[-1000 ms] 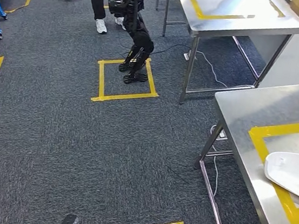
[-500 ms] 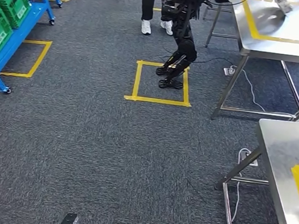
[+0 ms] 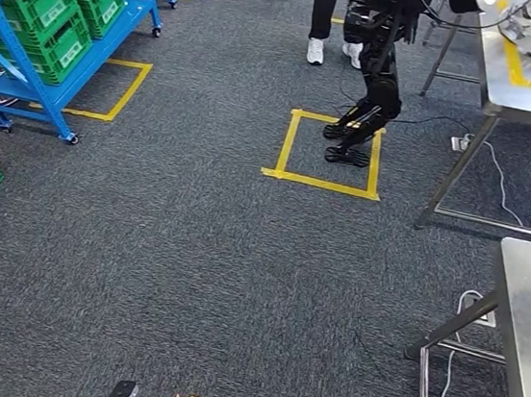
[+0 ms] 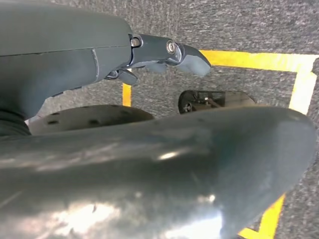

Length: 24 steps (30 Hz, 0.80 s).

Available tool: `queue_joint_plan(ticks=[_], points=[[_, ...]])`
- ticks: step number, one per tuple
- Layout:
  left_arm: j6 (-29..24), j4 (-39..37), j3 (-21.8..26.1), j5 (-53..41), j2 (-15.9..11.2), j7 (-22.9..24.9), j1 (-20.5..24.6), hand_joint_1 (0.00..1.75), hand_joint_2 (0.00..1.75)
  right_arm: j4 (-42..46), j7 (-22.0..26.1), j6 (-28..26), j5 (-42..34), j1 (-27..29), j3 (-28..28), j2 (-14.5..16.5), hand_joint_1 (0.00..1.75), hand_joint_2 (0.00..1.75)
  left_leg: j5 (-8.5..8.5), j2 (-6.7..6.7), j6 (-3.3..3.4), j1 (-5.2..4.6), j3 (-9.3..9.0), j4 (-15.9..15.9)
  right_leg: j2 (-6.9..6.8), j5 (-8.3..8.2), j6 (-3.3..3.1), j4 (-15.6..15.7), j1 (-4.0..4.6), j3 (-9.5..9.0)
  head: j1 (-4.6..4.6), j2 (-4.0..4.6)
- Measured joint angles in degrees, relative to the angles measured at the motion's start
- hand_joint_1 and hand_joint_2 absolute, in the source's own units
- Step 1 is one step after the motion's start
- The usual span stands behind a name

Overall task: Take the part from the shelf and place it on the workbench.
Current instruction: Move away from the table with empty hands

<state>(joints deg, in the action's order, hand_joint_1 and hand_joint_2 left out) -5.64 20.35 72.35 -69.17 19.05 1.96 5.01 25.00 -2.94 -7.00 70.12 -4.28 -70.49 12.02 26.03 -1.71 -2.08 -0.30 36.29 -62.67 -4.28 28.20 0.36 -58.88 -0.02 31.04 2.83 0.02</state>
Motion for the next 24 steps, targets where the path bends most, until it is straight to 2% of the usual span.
queue_joint_plan(ticks=[1,2,3,5,6,7,9,10,11,12,13,14,16,17,18,20,21,22,24], points=[[0.18,0.05,0.0,0.05,0.03,-0.51,0.09,0.0,0.0,0.02,-0.03,0.01,0.09,0.01,-0.01,0.03,0.0,1.75,-0.95,-1.2,0.27,-0.22,-1.74,3.13,-0.59,0.21,0.24,-0.04,0.15,-0.1,0.02,0.0],[0.49,0.12,0.0,0.25,0.05,-1.26,0.16,0.0,0.0,0.04,-0.09,0.02,0.2,0.02,-0.02,0.04,0.0,1.75,-1.26,-2.02,0.5,-0.43,-2.72,5.01,-1.15,0.41,0.51,-0.05,0.3,-0.24,0.01,0.0],[0.83,0.17,0.01,0.56,0.08,-2.06,0.18,0.0,0.0,0.06,-0.16,0.02,0.32,0.01,-0.03,0.07,0.0,1.75,-1.16,-2.09,0.7,-0.6,-3.01,5.78,-1.77,0.56,0.77,0.0,0.43,-0.39,0.0,-0.01],[1.23,0.23,0.05,1.15,0.14,-3.14,0.05,0.0,0.0,0.08,-0.27,0.03,0.49,-0.21,-0.05,0.15,0.0,1.75,-1.31,-0.73,1.26,-0.5,-3.06,6.18,-2.58,0.84,1.33,0.15,0.35,-0.85,-0.04,-0.02],[1.22,0.25,0.09,1.29,0.18,-3.28,-0.03,0.0,0.0,0.1,-0.28,0.05,0.51,-0.36,-0.05,0.19,0.0,1.75,-1.42,-0.08,1.54,-0.35,-3.17,6.35,-1.77,1.39,1.63,-0.44,0.24,-0.76,-0.13,-0.02],[1.19,0.26,0.13,1.34,0.22,-3.3,-0.03,0.0,0.0,0.12,-0.27,0.09,0.54,-0.45,-0.06,0.22,0.0,1.75,-1.54,0.54,1.84,-0.16,-3.28,6.52,-0.37,2.47,1.92,-2.08,0.11,-0.1,-0.27,-0.01],[1.1,0.28,0.2,1.37,0.26,-3.14,0.05,0.0,0.0,0.15,-0.31,0.14,0.6,-0.35,-0.1,0.23,0.0,1.75,-1.6,1.84,2.21,0.04,-3.34,6.59,2.91,5.84,2.29,-8.85,-0.1,3.12,-0.64,-0.01],[1.09,0.28,0.22,1.37,0.27,-3.0,0.08,0.0,0.0,0.15,-0.36,0.15,0.62,-0.19,-0.14,0.24,0.0,1.75,-1.61,2.61,2.32,0.06,-3.33,6.59,3.61,7.29,2.4,-12.69,-0.15,5.11,-0.73,-0.01],[1.07,0.28,0.25,1.37,0.27,-2.87,0.07,0.0,0.0,0.16,-0.42,0.16,0.65,-0.04,-0.19,0.24,0.0,1.75,-1.6,3.46,2.33,0.07,-3.35,6.57,3.92,7.88,2.48,-15.33,-0.17,6.63,-0.77,-0.01],[1.07,0.28,0.28,1.37,0.27,-2.78,0.03,0.0,0.0,0.17,-0.46,0.16,0.67,0.07,-0.25,0.24,0.0,1.75,-1.6,4.36,2.31,0.11,-3.4,6.55,4.08,7.32,2.53,-15.93,-0.2,7.23,-0.79,-0.01],[1.07,0.28,0.32,1.4,0.28,-2.73,0.0,0.0,0.0,0.2,-0.48,0.16,0.68,0.12,-0.29,0.24,0.0,1.75,-1.6,5.23,2.23,0.17,-3.48,6.51,4.29,5.66,2.58,-14.16,-0.3,6.68,-0.78,0.0],[1.07,0.28,0.36,1.44,0.3,-2.7,-0.01,0.0,0.0,0.24,-0.48,0.19,0.71,0.13,-0.32,0.24,0.0,1.75,-1.57,6.11,2.06,0.28,-3.56,6.43,4.91,3.35,2.68,-10.55,-0.51,5.17,-0.79,-0.01],[1.07,0.33,0.42,1.6,0.29,-2.67,0.03,0.0,0.0,0.33,-0.47,0.3,0.77,0.1,-0.42,0.35,0.0,1.75,-1.47,7.7,1.4,0.37,-3.49,6.06,7.62,0.35,2.86,-3.45,-1.07,1.97,-0.85,-0.01],[1.07,0.37,0.45,1.65,0.27,-2.67,0.03,0.0,0.0,0.4,-0.48,0.36,0.8,0.06,-0.48,0.42,0.0,1.75,-1.5,8.33,1.0,0.4,-3.31,5.92,8.61,-0.18,2.71,-1.51,-1.21,1.05,-0.88,-0.01],[1.07,0.4,0.49,1.69,0.25,-2.66,-0.01,0.0,0.0,0.46,-0.52,0.41,0.81,0.0,-0.54,0.49,0.0,1.75,-1.61,8.87,0.6,0.43,-3.11,5.89,9.07,-0.1,2.39,-0.92,-1.18,0.76,-0.88,0.0],[1.07,0.43,0.56,1.69,0.22,-2.66,-0.14,0.0,0.0,0.55,-0.59,0.45,0.83,-0.14,-0.62,0.55,0.0,1.75,-1.88,9.37,-0.01,0.66,-2.78,6.05,7.94,-0.41,1.45,-0.82,-0.92,0.68,-0.86,0.0],[1.07,0.43,0.59,1.69,0.21,-2.66,-0.17,0.0,0.0,0.6,-0.61,0.46,0.83,-0.18,-0.65,0.58,0.0,1.75,-1.55,8.42,-0.24,0.63,-2.52,5.66,7.33,-0.56,1.05,-0.73,-0.85,0.67,-0.72,0.0],[1.07,0.43,0.61,1.69,0.2,-2.66,-0.13,0.0,0.0,0.66,-0.58,0.48,0.83,-0.17,-0.69,0.61,0.0,1.75,-0.58,6.91,-0.42,0.54,-1.81,4.26,6.61,-0.66,0.66,-0.62,-0.8,0.66,-0.51,0.0],[1.09,0.43,0.61,1.74,0.22,-2.66,0.06,0.0,0.0,0.78,-0.54,0.5,0.87,0.0,-0.79,0.63,0.0,1.75,2.99,3.55,-0.68,0.33,1.25,-2.02,4.95,-0.68,0.11,-0.51,-0.58,0.71,-0.09,0.0]])
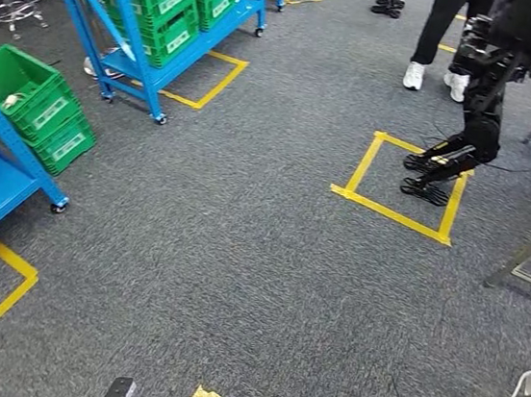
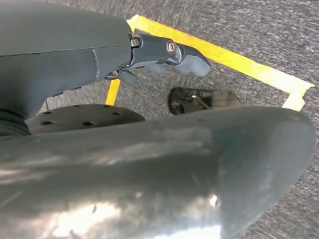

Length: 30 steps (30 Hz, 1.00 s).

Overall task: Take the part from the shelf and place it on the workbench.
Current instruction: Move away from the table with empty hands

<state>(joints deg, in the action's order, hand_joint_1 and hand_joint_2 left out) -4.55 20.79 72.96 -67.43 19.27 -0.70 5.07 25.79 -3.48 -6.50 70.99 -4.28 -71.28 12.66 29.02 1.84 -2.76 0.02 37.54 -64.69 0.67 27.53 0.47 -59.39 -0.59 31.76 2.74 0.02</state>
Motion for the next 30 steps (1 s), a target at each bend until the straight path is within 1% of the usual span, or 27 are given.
queue_joint_plan(ticks=[1,2,3,4,5,7,8,9,11,12,14,15,16,17,18,19,20,21,22,23,24,25,26,27,28,29,30], points=[[0.01,0.0,0.01,0.05,0.01,0.01,0.06,0.0,0.0,0.05,0.01,0.01,0.04,0.14,-0.06,0.0,0.0,1.75,1.8,-0.66,-0.06,0.0,1.96,-3.96,-0.95,0.06,-0.16,0.0,0.14,0.05,0.08,0.0],[0.03,0.0,0.02,0.11,0.01,0.03,0.05,0.0,0.0,0.13,0.0,0.01,0.09,0.25,-0.12,0.0,0.0,1.75,2.85,-0.9,-0.06,0.01,3.46,-7.05,-1.9,0.12,-0.26,-0.01,0.24,0.07,0.08,0.0],[0.07,0.0,0.04,0.17,0.01,0.09,0.0,0.0,0.0,0.2,0.0,0.01,0.15,0.28,-0.15,0.0,0.0,1.75,2.84,-0.97,0.0,0.0,4.07,-8.38,-2.8,0.18,-0.33,-0.01,0.32,0.06,0.08,0.0],[0.1,0.0,0.07,0.2,0.0,0.15,-0.05,0.0,0.0,0.26,0.02,0.02,0.22,0.24,-0.16,0.0,0.0,1.75,1.77,-1.1,0.12,-0.02,3.58,-7.57,-3.63,0.25,-0.37,-0.01,0.38,0.01,0.08,0.0],[0.11,0.0,0.09,0.23,-0.01,0.21,-0.08,0.0,0.0,0.31,0.04,0.05,0.3,0.16,-0.17,0.01,0.0,1.75,-0.05,-1.59,0.32,-0.09,2.0,-4.77,-4.39,0.32,-0.34,-0.01,0.42,-0.1,0.07,0.0],[0.04,0.0,0.11,0.27,-0.01,0.26,-0.02,0.0,0.0,0.43,0.14,0.23,0.5,0.04,-0.18,0.04,0.0,1.75,-3.22,-4.58,0.89,-0.55,-2.31,2.94,-5.69,0.62,-0.03,-0.11,0.63,-0.39,0.12,0.0],[-0.01,0.0,0.11,0.3,0.01,0.26,0.08,0.0,0.0,0.51,0.17,0.32,0.58,0.04,-0.19,0.08,0.0,1.75,-3.91,-5.88,1.18,-0.8,-3.78,5.66,-6.3,0.78,0.22,-0.13,0.78,-0.51,0.13,-0.01],[-0.05,0.0,0.11,0.32,0.03,0.26,0.14,0.0,0.0,0.59,0.19,0.4,0.65,0.06,-0.2,0.12,0.0,1.75,-4.04,-6.63,1.43,-1.01,-4.48,7.14,-6.92,0.93,0.49,-0.12,0.93,-0.63,0.14,-0.01],[-0.06,0.0,0.11,0.37,0.06,0.43,0.08,0.0,0.0,0.71,0.17,0.48,0.75,-0.05,-0.25,0.24,0.0,1.75,-4.05,-5.5,1.9,-1.03,-4.5,7.72,-8.31,1.15,1.02,0.08,1.04,-0.95,0.1,-0.01],[-0.05,0.01,0.13,0.39,0.09,0.56,-0.03,0.0,0.0,0.76,0.17,0.5,0.8,-0.18,-0.26,0.3,0.0,1.75,-4.17,-4.76,2.15,-0.89,-4.57,7.93,-7.95,1.49,1.36,-0.16,0.97,-1.02,0.03,0.0],[-0.05,0.02,0.17,0.44,0.16,0.8,-0.06,0.0,0.0,0.86,0.17,0.5,0.85,-0.34,-0.27,0.34,0.0,1.75,-4.44,-3.29,2.72,-0.49,-4.78,8.31,-4.91,3.53,1.98,-3.41,0.74,0.27,-0.26,-0.01],[-0.04,0.02,0.19,0.46,0.19,0.82,-0.02,0.0,0.0,0.87,0.15,0.5,0.85,-0.28,-0.27,0.35,0.0,1.75,-4.49,-2.58,2.9,-0.39,-4.77,8.34,-2.85,5.2,2.2,-6.84,0.61,1.85,-0.49,0.0],[-0.04,0.02,0.2,0.5,0.19,0.83,0.05,0.0,0.0,0.88,0.1,0.5,0.85,-0.16,-0.28,0.35,0.0,1.75,-4.51,-1.74,3.04,-0.34,-4.73,8.33,-1.62,6.89,2.33,-10.84,0.54,3.85,-0.62,0.0],[-0.04,0.02,0.2,0.54,0.19,0.83,0.06,0.0,0.0,0.88,0.06,0.51,0.85,0.02,-0.29,0.35,0.0,1.75,-4.53,-0.83,3.09,-0.32,-4.72,8.33,-1.1,7.98,2.44,-14.24,0.5,5.68,-0.69,0.0],[-0.04,0.02,0.21,0.58,0.19,0.84,0.03,0.0,0.0,0.88,0.02,0.51,0.85,0.17,-0.31,0.35,0.0,1.75,-4.54,0.11,3.09,-0.31,-4.74,8.31,-0.89,8.04,2.5,-15.99,0.47,6.82,-0.72,0.0],[-0.04,0.02,0.23,0.62,0.19,0.85,0.0,0.0,0.0,0.88,0.01,0.51,0.85,0.25,-0.32,0.35,0.0,1.75,-4.56,1.05,3.05,-0.28,-4.79,8.28,-0.79,6.95,2.53,-15.49,0.43,6.91,-0.71,0.0],[-0.04,0.02,0.25,0.68,0.19,0.86,-0.03,0.0,0.0,0.89,0.01,0.5,0.85,0.28,-0.34,0.35,0.0,1.75,-4.57,1.94,2.95,-0.21,-4.85,8.24,-0.49,4.94,2.57,-12.84,0.32,5.92,-0.72,0.0],[-0.04,0.02,0.26,0.78,0.2,0.83,-0.03,0.0,0.0,0.92,0.01,0.5,0.85,0.27,-0.36,0.35,0.0,1.75,-4.55,2.8,2.77,-0.1,-4.9,8.15,0.41,2.67,2.68,-8.85,0.09,4.2,-0.72,0.0],[-0.04,0.04,0.28,0.95,0.19,0.73,-0.01,0.0,0.0,0.94,0.01,0.5,0.84,0.24,-0.37,0.41,0.0,1.75,-4.49,3.57,2.47,-0.08,-4.84,7.94,1.84,1.12,2.78,-5.0,-0.18,2.49,-0.73,0.0],[-0.03,0.07,0.3,1.14,0.19,0.53,0.01,0.0,0.0,0.98,0.0,0.5,0.81,0.23,-0.41,0.49,0.0,1.75,-4.48,4.26,2.12,-0.07,-4.7,7.78,3.04,0.19,2.72,-2.2,-0.4,1.19,-0.75,0.0],[-0.02,0.1,0.33,1.29,0.17,0.27,0.01,0.0,0.0,1.03,-0.02,0.51,0.79,0.19,-0.46,0.57,0.0,1.75,-4.53,4.82,1.73,-0.04,-4.51,7.7,3.91,-0.06,2.54,-0.73,-0.49,0.49,-0.77,-0.01],[-0.02,0.14,0.38,1.41,0.16,0.04,-0.03,0.0,0.0,1.09,-0.07,0.52,0.77,0.14,-0.52,0.66,0.0,1.75,-4.68,5.37,1.33,0.02,-4.3,7.74,4.04,0.08,2.18,-0.42,-0.38,0.34,-0.8,-0.01],[-0.02,0.16,0.46,1.45,0.13,-0.11,-0.08,0.0,0.0,1.15,-0.09,0.55,0.78,0.1,-0.59,0.72,0.0,1.75,-4.87,5.91,0.98,0.15,-4.14,7.92,3.43,-0.07,1.7,-0.42,-0.28,0.31,-0.81,-0.01],[-0.03,0.19,0.58,1.48,0.11,-0.11,-0.13,0.0,0.0,1.22,-0.08,0.61,0.83,0.03,-0.63,0.78,0.0,1.75,-4.86,5.81,0.68,0.22,-4.01,7.93,2.8,-0.22,1.28,-0.31,-0.22,0.27,-0.82,-0.01],[-0.04,0.21,0.69,1.49,0.1,0.0,-0.14,0.0,0.0,1.32,-0.03,0.66,0.87,-0.01,-0.66,0.84,0.0,1.75,-4.36,4.91,0.41,0.18,-3.63,7.32,2.14,-0.38,0.87,-0.15,-0.21,0.22,-0.67,0.0],[-0.05,0.23,0.79,1.54,0.09,0.14,-0.09,0.0,0.0,1.42,0.05,0.75,0.92,0.0,-0.67,0.94,0.0,1.75,-3.23,3.48,0.19,0.09,-2.8,5.66,1.41,-0.48,0.51,0.01,-0.23,0.19,-0.42,0.0],[-0.05,0.24,0.86,1.62,0.1,0.31,-0.02,0.0,0.0,1.53,0.09,0.81,0.95,0.06,-0.67,1.01,0.0,1.75,-1.49,1.66,0.02,-0.01,-1.37,2.73,0.61,-0.5,0.24,0.09,-0.15,0.16,-0.17,0.0]])
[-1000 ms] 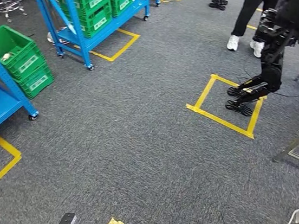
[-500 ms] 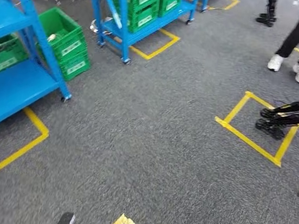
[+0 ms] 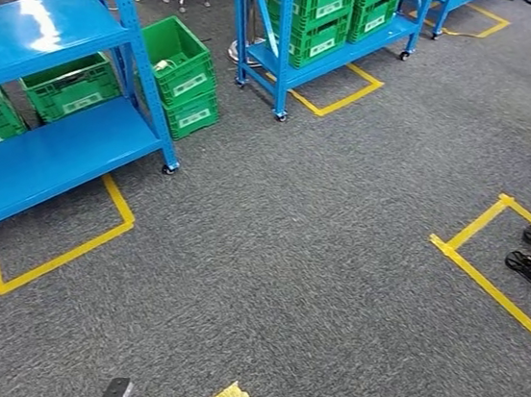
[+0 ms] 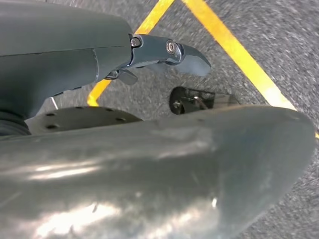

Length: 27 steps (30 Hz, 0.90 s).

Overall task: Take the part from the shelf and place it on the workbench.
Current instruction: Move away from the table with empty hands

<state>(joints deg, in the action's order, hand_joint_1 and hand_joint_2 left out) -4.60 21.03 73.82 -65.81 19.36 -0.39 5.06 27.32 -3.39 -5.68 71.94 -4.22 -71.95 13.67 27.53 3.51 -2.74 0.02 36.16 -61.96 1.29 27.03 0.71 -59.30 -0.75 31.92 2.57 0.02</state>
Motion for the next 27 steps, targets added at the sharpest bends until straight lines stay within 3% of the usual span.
queue_joint_plan(ticks=[2,3,4,6,7,9,10,12,14,16,18,19,20,21,23,25,27], points=[[-0.05,0.0,0.05,0.17,0.0,0.34,0.11,0.0,0.0,0.13,-0.01,0.11,-0.02,0.27,-0.04,0.1,0.0,1.75,3.39,-2.08,-0.23,-0.04,3.68,-7.4,-1.81,0.12,-0.35,0.02,0.24,0.02,0.31,0.0],[-0.09,0.0,0.08,0.23,0.0,0.5,0.1,0.0,0.0,0.16,-0.05,0.13,-0.03,0.36,-0.08,0.11,0.0,1.75,4.0,-2.43,-0.23,-0.03,4.88,-9.82,-2.77,0.2,-0.44,0.02,0.34,0.02,0.31,0.0],[-0.15,0.0,0.11,0.25,0.0,0.64,0.06,0.0,0.0,0.18,-0.1,0.14,-0.04,0.35,-0.12,0.11,0.0,1.75,3.51,-2.59,-0.18,-0.04,5.09,-10.28,-3.61,0.27,-0.48,0.01,0.4,-0.01,0.31,0.0],[-0.29,0.01,0.18,0.28,0.0,0.86,0.0,0.0,0.0,0.2,-0.2,0.16,-0.03,0.17,-0.15,0.13,0.0,1.75,0.13,-3.41,0.14,-0.13,2.45,-5.48,-5.04,0.45,-0.41,0.02,0.48,-0.23,0.32,0.0],[-0.36,0.01,0.2,0.28,0.01,0.98,0.01,0.0,0.0,0.2,-0.24,0.18,-0.01,0.09,-0.15,0.14,0.0,1.75,-1.53,-4.97,0.39,-0.33,0.36,-1.72,-5.66,0.59,-0.26,0.0,0.59,-0.41,0.34,0.0],[-0.47,0.04,0.21,0.3,0.05,1.23,0.2,0.0,0.0,0.2,-0.34,0.2,0.04,0.08,-0.16,0.15,0.0,1.75,-3.08,-7.55,1.05,-0.82,-2.54,3.81,-6.87,0.97,0.25,-0.05,0.93,-0.72,0.38,0.0],[-0.53,0.05,0.22,0.32,0.08,1.34,0.25,0.0,0.0,0.2,-0.4,0.21,0.07,0.1,-0.18,0.15,0.0,1.75,-3.03,-8.07,1.34,-1.02,-2.95,4.82,-7.52,1.12,0.53,0.01,1.1,-0.88,0.42,0.0],[-0.69,0.08,0.31,0.36,0.13,1.46,0.2,0.0,0.0,0.21,-0.45,0.3,0.16,-0.02,-0.19,0.19,0.0,1.75,-3.12,-6.68,1.91,-0.94,-2.95,5.29,-8.55,1.36,1.1,0.22,1.12,-1.27,0.44,-0.01],[-0.85,0.13,0.42,0.37,0.17,1.49,0.08,0.0,0.0,0.23,-0.3,0.4,0.23,-0.24,-0.19,0.28,0.0,1.75,-3.36,-5.3,2.45,-0.56,-3.15,5.65,-6.37,2.7,1.8,-1.6,0.94,-0.7,0.2,-0.02],[-0.89,0.22,0.46,0.37,0.2,1.34,0.14,0.0,0.0,0.24,-0.17,0.46,0.26,-0.17,-0.19,0.34,0.0,1.75,-3.52,-3.9,2.88,-0.3,-3.23,5.78,-2.88,5.93,2.3,-8.04,0.74,2.32,-0.18,-0.01],[-0.77,0.28,0.49,0.37,0.18,1.02,0.18,0.0,0.0,0.24,-0.18,0.45,0.26,0.17,-0.21,0.37,0.0,1.75,-3.57,-2.21,3.08,-0.26,-3.2,5.76,-1.72,8.33,2.53,-15.03,0.63,6.05,-0.32,0.0],[-0.66,0.3,0.5,0.37,0.17,0.87,0.14,0.0,0.0,0.24,-0.18,0.43,0.28,0.3,-0.23,0.37,0.0,1.75,-3.58,-1.3,3.06,-0.24,-3.23,5.74,-1.55,8.02,2.61,-16.15,0.59,6.94,-0.34,0.0],[-0.57,0.3,0.51,0.37,0.16,0.75,0.09,0.0,0.0,0.24,-0.15,0.41,0.31,0.35,-0.25,0.37,0.0,1.75,-3.6,-0.39,2.98,-0.17,-3.31,5.71,-1.38,6.51,2.66,-14.85,0.49,6.67,-0.33,0.0],[-0.49,0.31,0.52,0.36,0.15,0.69,0.06,0.0,0.0,0.24,-0.1,0.4,0.34,0.33,-0.25,0.37,0.0,1.75,-3.59,0.5,2.83,-0.08,-3.38,5.66,-0.91,4.28,2.74,-11.64,0.31,5.43,-0.34,0.0],[-0.44,0.32,0.54,0.36,0.13,0.7,0.06,0.0,0.0,0.25,-0.01,0.41,0.41,0.24,-0.25,0.48,0.0,1.75,-3.46,2.13,2.22,0.02,-3.29,5.25,1.96,0.75,2.91,-3.96,-0.37,2.18,-0.37,0.0],[-0.56,0.36,0.54,0.35,0.09,0.81,0.06,0.0,0.0,0.26,0.02,0.42,0.47,0.17,-0.26,0.66,0.0,1.75,-3.5,3.38,1.49,0.08,-2.86,4.98,3.91,0.02,2.57,-0.63,-0.65,0.63,-0.4,0.0],[-0.77,0.39,0.55,0.34,0.04,0.98,-0.06,0.0,0.0,0.26,0.02,0.42,0.54,0.09,-0.28,0.8,0.0,1.75,-3.83,4.36,0.82,0.34,-2.48,5.18,2.88,-0.09,1.65,-0.44,-0.42,0.44,-0.43,0.0]])
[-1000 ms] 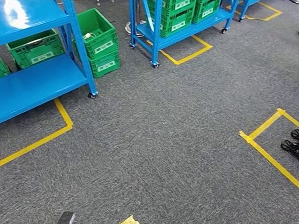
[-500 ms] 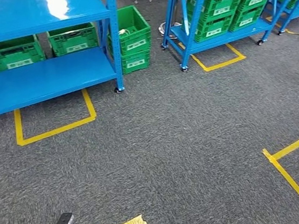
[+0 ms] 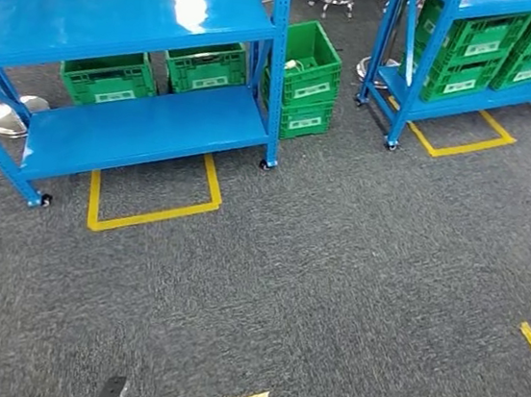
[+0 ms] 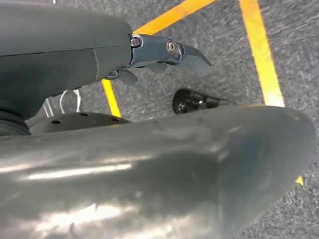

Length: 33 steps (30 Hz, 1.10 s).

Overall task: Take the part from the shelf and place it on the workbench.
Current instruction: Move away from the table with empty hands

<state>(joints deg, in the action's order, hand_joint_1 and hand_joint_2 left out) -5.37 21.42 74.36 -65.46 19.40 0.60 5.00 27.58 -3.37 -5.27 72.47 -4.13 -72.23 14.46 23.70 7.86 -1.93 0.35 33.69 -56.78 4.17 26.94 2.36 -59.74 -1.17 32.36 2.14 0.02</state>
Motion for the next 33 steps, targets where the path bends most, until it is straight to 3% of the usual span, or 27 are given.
queue_joint_plan(ticks=[1,3,4,5,7,8,9,11,13,14,15,16,18,20,21,22,23,24,26,27,29,31,33], points=[[-0.08,0.01,0.02,-0.01,-0.02,0.08,-0.06,0.0,0.0,0.03,0.01,0.0,0.02,-0.07,-0.01,0.06,0.0,1.75,0.16,-0.59,-0.32,0.03,0.22,-0.22,-0.65,-0.15,-0.47,0.11,0.05,-0.03,0.04,0.0],[-0.15,0.02,0.02,-0.02,-0.05,0.2,0.01,0.0,0.0,0.1,0.05,0.0,0.03,-0.05,-0.03,0.2,0.0,1.75,2.32,-3.56,-0.76,-0.13,1.84,-3.47,-2.19,-0.34,-1.23,0.39,0.04,-0.07,0.5,0.0],[-0.11,0.02,0.02,-0.02,-0.04,0.23,0.07,0.0,0.0,0.15,0.07,0.0,0.04,0.03,-0.03,0.22,0.0,1.75,4.24,-5.36,-0.97,-0.22,3.51,-6.91,-3.04,-0.33,-1.47,0.42,0.16,-0.07,0.74,0.0],[-0.08,0.02,0.01,-0.03,-0.04,0.28,0.12,0.0,0.0,0.16,0.07,0.0,0.04,0.16,-0.03,0.24,0.0,1.75,6.13,-6.34,-1.12,-0.2,5.5,-10.92,-4.0,-0.28,-1.61,0.43,0.27,-0.03,0.91,0.0],[0.0,0.02,0.02,-0.04,-0.04,0.39,0.05,0.0,0.0,0.18,0.05,0.01,0.05,0.3,-0.05,0.25,0.0,1.75,7.63,-7.03,-1.23,-0.15,8.05,-16.13,-5.91,-0.18,-1.73,0.42,0.42,0.01,0.92,0.0],[0.04,0.02,0.03,-0.04,-0.05,0.44,-0.02,0.0,0.0,0.19,0.04,0.04,0.05,0.26,-0.07,0.25,0.0,1.75,6.77,-7.17,-1.18,-0.15,7.8,-15.75,-6.73,-0.14,-1.71,0.42,0.46,-0.02,0.92,0.0],[0.08,0.02,0.03,-0.04,-0.05,0.48,-0.07,0.0,0.0,0.19,0.04,0.08,0.05,0.18,-0.07,0.26,0.0,1.75,5.1,-7.54,-1.05,-0.19,6.43,-13.31,-7.46,-0.07,-1.64,0.42,0.49,-0.12,0.93,0.0],[0.15,0.02,0.02,-0.04,-0.05,0.54,-0.03,0.0,0.0,0.25,0.04,0.18,0.07,0.1,-0.07,0.28,0.0,1.75,1.85,-10.5,-0.58,-0.53,2.11,-5.59,-8.75,0.22,-1.29,0.32,0.74,-0.45,0.99,0.0],[0.18,0.02,-0.01,-0.04,0.01,0.59,0.13,0.0,0.0,0.36,0.03,0.2,0.1,0.13,-0.07,0.29,0.0,1.75,0.78,-12.83,0.13,-0.92,-0.38,-0.91,-9.97,0.59,-0.71,0.34,1.13,-0.81,0.98,0.0],[0.19,0.02,-0.02,-0.05,0.03,0.62,0.14,0.0,0.0,0.42,0.01,0.21,0.12,0.13,-0.07,0.29,0.0,1.75,0.92,-12.79,0.44,-1.06,-0.5,-0.36,-10.62,0.74,-0.42,0.43,1.27,-1.02,0.95,0.0],[0.2,0.02,-0.02,-0.05,0.05,0.65,0.12,0.0,0.0,0.45,-0.01,0.21,0.15,0.06,-0.08,0.29,0.0,1.75,0.85,-11.85,0.83,-1.02,-0.45,-0.33,-11.34,0.84,-0.13,0.62,1.28,-1.32,0.92,0.0],[0.21,0.02,-0.01,-0.07,0.08,0.69,0.04,0.0,0.0,0.48,-0.03,0.22,0.18,-0.02,-0.08,0.31,0.0,1.75,0.76,-11.13,1.12,-0.91,-0.49,-0.17,-11.23,1.11,0.22,0.51,1.2,-1.51,0.87,0.0],[0.22,0.02,-0.01,-0.1,0.14,0.76,-0.01,0.0,0.0,0.52,-0.1,0.25,0.22,-0.1,-0.08,0.34,0.0,1.75,0.46,-9.62,1.81,-0.56,-0.65,0.12,-8.67,3.15,0.83,-2.42,0.97,-0.47,0.54,0.0],[0.34,0.02,-0.03,-0.14,0.17,0.78,0.03,0.0,0.0,0.59,-0.26,0.27,0.22,0.07,-0.09,0.37,0.0,1.75,0.33,-8.11,2.27,-0.38,-0.6,0.15,-5.34,6.92,1.14,-9.83,0.81,3.04,0.14,0.0],[0.44,0.02,-0.03,-0.15,0.17,0.78,0.03,0.0,0.0,0.61,-0.38,0.28,0.22,0.21,-0.11,0.38,0.0,1.75,0.32,-7.25,2.37,-0.37,-0.58,0.15,-4.67,8.34,1.19,-13.61,0.8,4.97,0.06,0.0],[0.52,0.02,-0.02,-0.15,0.17,0.78,0.0,0.0,0.0,0.63,-0.46,0.27,0.22,0.32,-0.14,0.38,0.0,1.75,0.32,-6.35,2.4,-0.37,-0.6,0.13,-4.38,8.64,1.19,-15.77,0.8,6.25,0.04,0.0],[0.59,0.02,0.0,-0.15,0.16,0.78,-0.03,0.0,0.0,0.64,-0.52,0.27,0.23,0.36,-0.16,0.38,0.0,1.75,0.31,-5.42,2.37,-0.36,-0.66,0.11,-4.26,7.72,1.16,-15.67,0.77,6.52,0.03,0.0],[0.64,0.02,0.01,-0.15,0.16,0.78,-0.06,0.0,0.0,0.66,-0.55,0.26,0.23,0.36,-0.17,0.38,0.0,1.75,0.32,-4.5,2.29,-0.32,-0.77,0.09,-4.03,5.7,1.11,-13.13,0.69,5.61,0.03,0.0],[0.7,0.02,0.0,-0.15,0.15,0.78,-0.05,0.0,0.0,0.73,-0.55,0.27,0.24,0.28,-0.18,0.39,0.0,1.75,0.39,-2.85,1.87,-0.28,-0.9,-0.05,-1.77,1.46,1.16,-4.86,0.23,2.07,-0.03,0.0],[0.72,0.02,-0.01,-0.15,0.13,0.78,-0.04,0.0,0.0,0.78,-0.55,0.28,0.23,0.25,-0.18,0.4,0.0,1.75,0.4,-2.18,1.55,-0.3,-0.82,-0.16,-0.55,0.31,1.1,-1.73,0.01,0.69,-0.05,0.0],[0.72,0.02,0.01,-0.15,0.07,0.78,-0.1,0.0,0.0,0.82,-0.57,0.29,0.23,0.14,-0.17,0.45,0.0,1.75,0.18,-1.11,0.75,-0.23,-0.49,-0.11,0.73,0.02,0.65,0.35,-0.02,-0.23,-0.09,0.0],[0.7,0.02,0.03,-0.16,0.01,0.78,-0.21,0.0,0.0,0.85,-0.61,0.28,0.25,0.04,-0.19,0.56,0.0,1.75,-0.05,-0.52,0.07,0.0,-0.23,0.1,-0.55,-0.29,-0.21,0.53,0.14,-0.37,-0.08,0.0],[0.69,0.02,0.02,-0.17,-0.04,0.78,-0.18,0.0,0.0,0.94,-0.57,0.28,0.26,0.04,-0.21,0.69,0.0,1.75,1.47,-2.69,-0.45,-0.1,0.9,-2.1,-1.98,-0.5,-1.02,0.85,0.07,-0.52,0.35,0.0]])
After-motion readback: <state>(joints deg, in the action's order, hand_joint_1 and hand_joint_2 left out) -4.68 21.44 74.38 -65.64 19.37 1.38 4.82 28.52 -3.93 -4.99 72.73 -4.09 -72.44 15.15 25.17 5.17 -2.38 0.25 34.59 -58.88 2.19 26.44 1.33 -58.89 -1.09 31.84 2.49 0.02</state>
